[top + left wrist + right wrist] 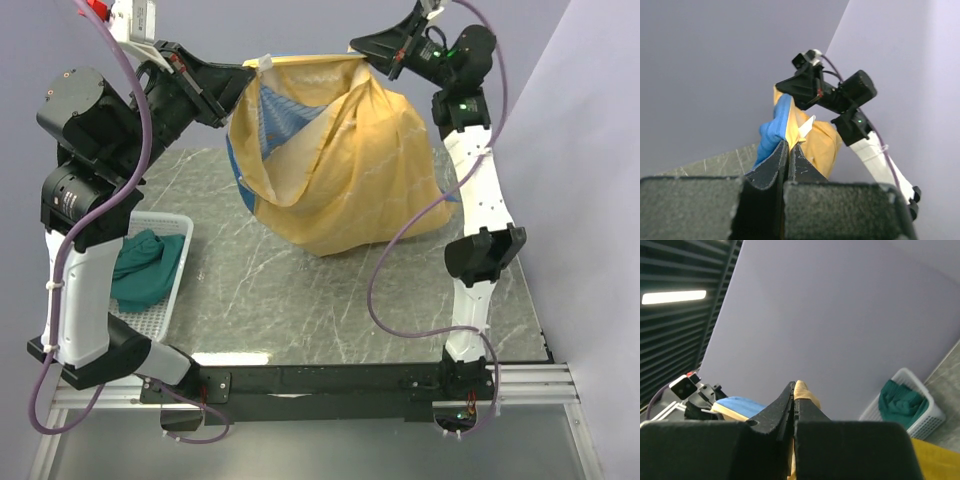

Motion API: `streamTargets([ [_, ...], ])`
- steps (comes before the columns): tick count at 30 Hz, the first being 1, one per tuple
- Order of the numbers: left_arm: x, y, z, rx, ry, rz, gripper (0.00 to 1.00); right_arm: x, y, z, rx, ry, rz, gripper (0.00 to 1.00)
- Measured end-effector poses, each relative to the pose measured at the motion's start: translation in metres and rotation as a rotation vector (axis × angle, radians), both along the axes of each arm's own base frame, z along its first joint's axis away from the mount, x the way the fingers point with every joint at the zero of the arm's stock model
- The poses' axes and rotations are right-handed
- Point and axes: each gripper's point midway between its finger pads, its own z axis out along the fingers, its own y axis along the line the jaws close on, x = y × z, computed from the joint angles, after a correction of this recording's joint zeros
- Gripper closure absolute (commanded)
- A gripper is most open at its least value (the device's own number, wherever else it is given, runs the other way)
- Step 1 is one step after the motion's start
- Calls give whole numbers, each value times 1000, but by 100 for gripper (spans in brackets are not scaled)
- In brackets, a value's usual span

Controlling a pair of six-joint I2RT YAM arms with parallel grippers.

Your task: Put the pillow into the pillowcase

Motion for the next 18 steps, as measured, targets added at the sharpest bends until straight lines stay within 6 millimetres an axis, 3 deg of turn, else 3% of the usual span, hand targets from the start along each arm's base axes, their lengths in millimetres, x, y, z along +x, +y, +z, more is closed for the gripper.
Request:
streamTargets([
  [3,-1,-4,0,-5,3,-27,99,0,5,-4,15,7,48,100],
  [6,-2,-16,0,-38,4,-99,99,-2,-7,2,6,-33,20,99],
  [8,-1,-32,-6,-54,15,-181,99,-1,-24,-1,-16,-30,-29,87],
  [11,3,-73,-30,-30,67,-320,98,16,-67,-10,-74,-15,-181,82],
  [15,-1,-144,-80,76,133,-525,96,41,-127,-40,-167,47,-379,63],
  [18,-8,-176,-151,180,232,-632,93,40,-157,-92,-257,167,-507,53],
])
